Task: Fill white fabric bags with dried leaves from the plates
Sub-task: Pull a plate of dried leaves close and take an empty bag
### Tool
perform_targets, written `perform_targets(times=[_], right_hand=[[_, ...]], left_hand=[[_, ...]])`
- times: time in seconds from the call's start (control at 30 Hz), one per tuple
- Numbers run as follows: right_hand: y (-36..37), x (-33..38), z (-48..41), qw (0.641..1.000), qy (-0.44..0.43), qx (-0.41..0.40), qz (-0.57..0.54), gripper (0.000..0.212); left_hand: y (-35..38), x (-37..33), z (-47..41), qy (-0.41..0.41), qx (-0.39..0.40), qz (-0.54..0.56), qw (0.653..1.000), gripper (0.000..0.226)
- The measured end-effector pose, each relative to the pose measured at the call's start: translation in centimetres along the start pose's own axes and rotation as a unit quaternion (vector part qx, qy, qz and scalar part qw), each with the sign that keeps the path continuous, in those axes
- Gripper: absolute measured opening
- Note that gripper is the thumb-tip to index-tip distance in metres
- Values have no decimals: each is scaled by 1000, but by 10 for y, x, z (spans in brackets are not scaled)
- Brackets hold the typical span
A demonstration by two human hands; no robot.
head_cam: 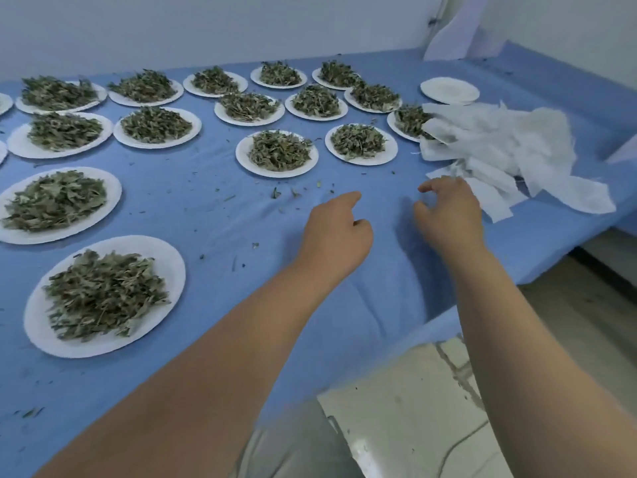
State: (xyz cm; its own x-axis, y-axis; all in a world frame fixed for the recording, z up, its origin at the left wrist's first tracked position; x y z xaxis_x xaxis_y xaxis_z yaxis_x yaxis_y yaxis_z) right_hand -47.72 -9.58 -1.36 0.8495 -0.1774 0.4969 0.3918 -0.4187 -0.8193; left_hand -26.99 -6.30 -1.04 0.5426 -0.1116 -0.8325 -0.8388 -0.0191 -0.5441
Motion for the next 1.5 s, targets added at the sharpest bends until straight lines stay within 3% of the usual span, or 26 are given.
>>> perform_targets(times=[0.1,0.23,0.47,0.63,0.73,0.87,0.97,1.13,1.23,1.37,1.5], right_hand=[[0,-20,-21,991,27,32,124,32],[0,-30,-31,984,58,42,160,27],[7,-22,-48,974,-11,19,227,11],[14,-9,-67,949,-57,63,305,22],[16,0,-67,938,-92,21,334,25],[15,15,-60,957,-150,-69,238,20],[12,18,-58,972,-165,-93,137,17],[10,18,-49,983,-151,-68,-76,15],[14,30,-30,974,-184,-45,-120,19],[21,41,4,956,-207,5,-208,9],[27,44,33,940,-208,64,-262,15]], left_hand=[[17,6,-9,13,0,3,1000,54],[23,14,-10,23,-26,27,999,46],[25,18,-7,21,-23,33,999,39],[25,20,-8,16,-18,49,999,37],[24,19,-10,15,-23,50,998,35],[24,18,-11,14,-31,65,997,37],[24,18,-11,27,-34,72,996,37],[25,21,-12,8,-46,99,994,28],[22,23,-15,-9,-77,114,990,12],[20,22,-29,-95,-45,178,978,29],[13,20,-48,-237,-4,328,915,26]])
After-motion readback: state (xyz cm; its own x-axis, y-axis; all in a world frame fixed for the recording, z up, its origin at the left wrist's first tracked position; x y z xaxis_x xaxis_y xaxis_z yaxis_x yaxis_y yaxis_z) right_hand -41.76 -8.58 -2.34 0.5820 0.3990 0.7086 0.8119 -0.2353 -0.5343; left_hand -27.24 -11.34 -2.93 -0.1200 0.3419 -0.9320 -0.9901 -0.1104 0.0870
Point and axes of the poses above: each hand's wrist, its own z-axis away from the middle knuckle, its own y-axis out of the palm, x = y × z, the point moved 4 cm from there along -z, towards the middle knuckle, and after that the axes turned 4 degrees about -x, right-handed, at the moved point
